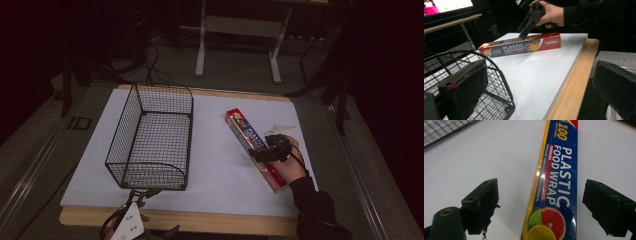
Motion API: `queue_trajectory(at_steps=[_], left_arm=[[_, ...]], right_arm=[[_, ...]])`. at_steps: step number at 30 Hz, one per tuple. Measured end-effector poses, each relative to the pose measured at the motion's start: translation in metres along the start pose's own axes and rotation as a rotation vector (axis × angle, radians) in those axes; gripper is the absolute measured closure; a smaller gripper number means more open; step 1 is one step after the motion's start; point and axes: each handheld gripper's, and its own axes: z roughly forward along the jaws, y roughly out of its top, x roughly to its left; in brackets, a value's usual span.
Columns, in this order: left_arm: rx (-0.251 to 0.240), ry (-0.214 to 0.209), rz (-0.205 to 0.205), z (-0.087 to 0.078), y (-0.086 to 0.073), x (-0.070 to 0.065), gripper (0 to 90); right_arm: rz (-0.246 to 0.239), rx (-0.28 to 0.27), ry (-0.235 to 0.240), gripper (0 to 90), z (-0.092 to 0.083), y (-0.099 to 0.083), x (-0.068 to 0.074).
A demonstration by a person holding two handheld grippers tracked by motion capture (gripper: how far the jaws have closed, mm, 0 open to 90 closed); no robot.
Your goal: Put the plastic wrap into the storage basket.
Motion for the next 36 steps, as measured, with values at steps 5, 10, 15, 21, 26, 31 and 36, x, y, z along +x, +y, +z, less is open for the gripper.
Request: queue_trajectory(at_steps=[5,10,15,21,26,31,36], left_arm=[[-0.003,0.001,-0.001,-0.001,0.0,0.0,0.7],[-0.005,-0.002,-0.004,0.0,0.0,0.001,0.7],[-0.001,-0.004,-0.001,0.0,0.0,0.0,0.7],[-0.004,0.002,0.001,0.0,0.0,-0.001,0.7],[0.005,0.004,-0.006,0.0,0.0,0.0,0.7],[0.0,-0.004,-0.002,0.0,0.001,-0.002,0.7],[-0.001,-0.004,-0.004,0.0,0.001,-0.001,0.7]], right_arm=[[0.006,0.05,-0.012,13.5,0.012,0.006,-0.005],[0.034,0.103,-0.03,13.4,0.024,0.01,-0.013],[0.071,0.148,-0.028,13.4,0.034,0.013,-0.02],[0.116,0.229,-0.024,13.6,0.046,0.014,-0.025],[0.131,0.283,-0.02,13.8,0.051,0.018,-0.025],[0.152,0.351,-0.021,16.2,0.057,0.022,-0.025],[0.163,0.414,-0.022,17.2,0.063,0.025,-0.025]])
